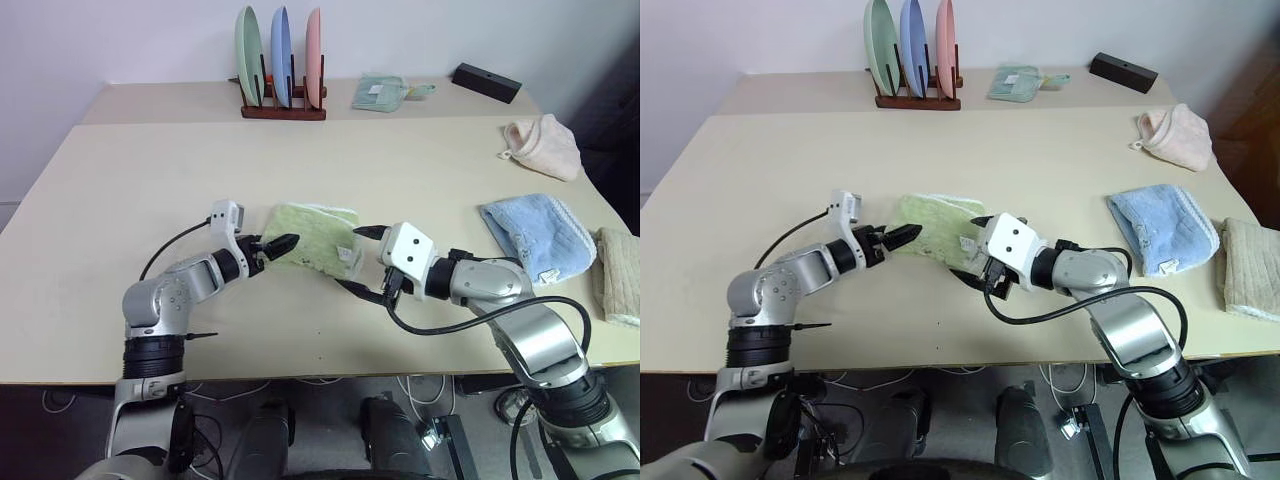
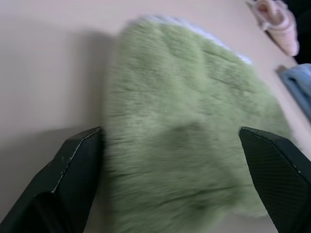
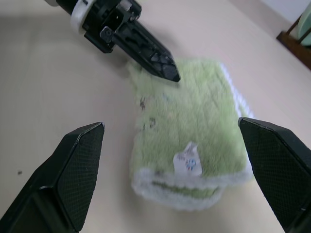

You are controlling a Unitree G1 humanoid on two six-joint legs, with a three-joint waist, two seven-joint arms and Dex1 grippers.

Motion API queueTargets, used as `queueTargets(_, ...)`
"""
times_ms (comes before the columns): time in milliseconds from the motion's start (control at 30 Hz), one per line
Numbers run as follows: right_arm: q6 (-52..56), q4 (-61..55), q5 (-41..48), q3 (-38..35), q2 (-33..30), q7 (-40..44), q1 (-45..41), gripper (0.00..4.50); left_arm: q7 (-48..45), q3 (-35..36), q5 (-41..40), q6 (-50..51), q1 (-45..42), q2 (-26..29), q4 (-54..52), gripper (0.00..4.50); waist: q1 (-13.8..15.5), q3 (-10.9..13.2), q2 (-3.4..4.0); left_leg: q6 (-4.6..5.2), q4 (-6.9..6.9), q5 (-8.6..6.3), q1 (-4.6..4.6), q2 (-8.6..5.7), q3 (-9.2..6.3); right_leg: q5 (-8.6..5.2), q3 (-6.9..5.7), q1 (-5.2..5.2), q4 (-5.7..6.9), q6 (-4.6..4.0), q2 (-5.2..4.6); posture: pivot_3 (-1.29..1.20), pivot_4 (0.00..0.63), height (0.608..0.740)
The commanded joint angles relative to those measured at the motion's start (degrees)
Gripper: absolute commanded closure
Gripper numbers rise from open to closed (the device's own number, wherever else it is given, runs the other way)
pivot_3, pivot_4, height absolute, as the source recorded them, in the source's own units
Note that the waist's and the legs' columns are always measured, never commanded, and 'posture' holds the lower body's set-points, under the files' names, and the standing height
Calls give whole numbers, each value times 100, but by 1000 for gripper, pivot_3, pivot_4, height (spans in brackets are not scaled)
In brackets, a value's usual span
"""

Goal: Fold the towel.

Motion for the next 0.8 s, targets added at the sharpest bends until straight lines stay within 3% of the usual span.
queueTargets(33, -4, -337, 22, -134, -33, -55, 29, 0, -24, -224, -65, 47, 95, -124, -145, 1745, -7, 0, 0, 0, 0, 0, 0, 0, 0, 0, 0, 0, 0, 0, 0, 0, 150, 740)
queueTargets(200, 0, -365, 24, -161, -41, -99, 133, 0, 73, -98, -122, -35, 78, -260, -182, 4242, -14, 0, 0, 0, -1, 0, 0, 1, 0, 0, 0, -3, 1, 0, 0, 0, 150, 740)
queueTargets(233, -5, -359, 20, -162, -41, -108, 146, 0, 104, -34, -150, -64, 62, -293, -192, 4466, -14, 0, 0, 0, -1, 0, 0, 1, 0, 0, 0, -3, 1, 0, 0, 0, 150, 740)
queueTargets(367, -52, -311, -14, -171, -48, -146, 182, 0, 651, 570, -3, -703, -143, -366, -54, 4466, -10, 1, -2, 0, -1, 0, -1, 1, 0, 0, 0, -2, -1, 0, 0, 0, 150, 740)
queueTargets(567, -109, -266, -31, -187, -61, -153, 206, 0, 2442, 2284, 114, -2200, -842, -120, 1245, 4466, -47, 2, -3, 0, -3, 0, 0, 2, 0, 0, 1, -10, -1, 0, 2, 0, 150, 740)
queueTargets(800, -327, -41, -144, -45, -17, -93, 176, 0, 3773, 3342, 143, -3329, -803, 85, 2129, 4466, 13, 2, -15, 0, -2, 0, -5, 0, 0, 7, 0, -7, -10, 11, 0, 0, 150, 740)
